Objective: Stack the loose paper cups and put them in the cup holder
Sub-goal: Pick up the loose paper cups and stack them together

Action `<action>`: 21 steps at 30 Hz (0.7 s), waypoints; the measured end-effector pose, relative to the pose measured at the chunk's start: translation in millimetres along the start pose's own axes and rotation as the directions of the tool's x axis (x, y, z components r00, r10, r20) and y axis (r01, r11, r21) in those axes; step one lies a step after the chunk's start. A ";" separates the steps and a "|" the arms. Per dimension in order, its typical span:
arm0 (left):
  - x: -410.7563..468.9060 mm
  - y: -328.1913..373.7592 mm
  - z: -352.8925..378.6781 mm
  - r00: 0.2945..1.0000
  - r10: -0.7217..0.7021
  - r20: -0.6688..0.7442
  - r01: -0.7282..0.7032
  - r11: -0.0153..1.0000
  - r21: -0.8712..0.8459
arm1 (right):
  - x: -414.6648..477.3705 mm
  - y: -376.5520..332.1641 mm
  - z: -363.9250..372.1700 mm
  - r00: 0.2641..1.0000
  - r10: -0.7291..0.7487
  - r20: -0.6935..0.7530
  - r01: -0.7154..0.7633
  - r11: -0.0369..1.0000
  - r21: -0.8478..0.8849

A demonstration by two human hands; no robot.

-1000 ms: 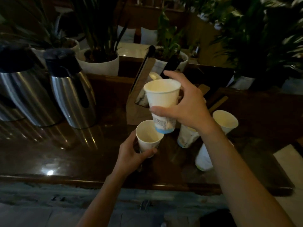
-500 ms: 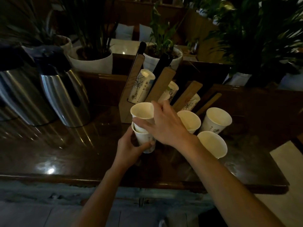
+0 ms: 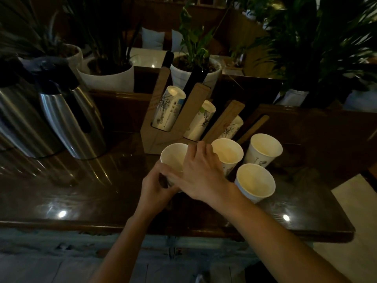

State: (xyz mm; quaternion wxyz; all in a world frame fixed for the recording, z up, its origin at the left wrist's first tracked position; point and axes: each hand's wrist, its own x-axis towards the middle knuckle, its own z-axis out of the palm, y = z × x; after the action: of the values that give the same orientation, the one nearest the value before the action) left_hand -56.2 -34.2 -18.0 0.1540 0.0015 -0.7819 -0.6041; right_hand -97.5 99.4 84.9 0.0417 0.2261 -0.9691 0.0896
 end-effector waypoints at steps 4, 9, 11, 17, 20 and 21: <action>0.8 -1.5 -1.1 1.000 -0.002 0.021 0.003 1.000 -0.031 | 24.4 32.5 -47.6 0.999 0.038 -0.022 -0.034 0.985 0.171; 1.6 -2.3 1.6 0.996 -0.067 0.055 0.070 0.995 -0.072 | 49.9 90.6 -76.4 0.934 0.078 0.349 -0.118 0.988 0.097; 2.3 -1.3 4.3 0.990 -0.101 0.094 0.112 0.987 -0.116 | 49.4 94.1 -66.5 0.892 0.057 0.449 -0.119 0.987 0.111; -1.1 0.9 31.0 0.992 -0.128 -0.007 0.126 0.985 -0.120 | 47.8 91.5 -53.6 0.937 0.022 0.349 -0.077 0.986 0.145; 0.1 -5.2 40.9 0.987 -0.145 -0.077 0.139 0.987 -0.077 | 42.0 92.4 -68.1 0.984 0.029 0.175 -0.063 0.979 0.193; 1.0 -7.4 43.0 0.985 -0.153 -0.081 0.148 0.987 -0.063 | 40.5 92.9 -76.5 0.996 0.044 0.078 -0.060 0.975 0.216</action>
State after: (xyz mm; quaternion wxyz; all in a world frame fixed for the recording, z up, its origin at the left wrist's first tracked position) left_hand -69.0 4.1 -34.4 0.1412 0.0818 -0.7548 -0.6354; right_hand -172.0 178.7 150.4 -0.0210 0.2070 -0.9599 0.1880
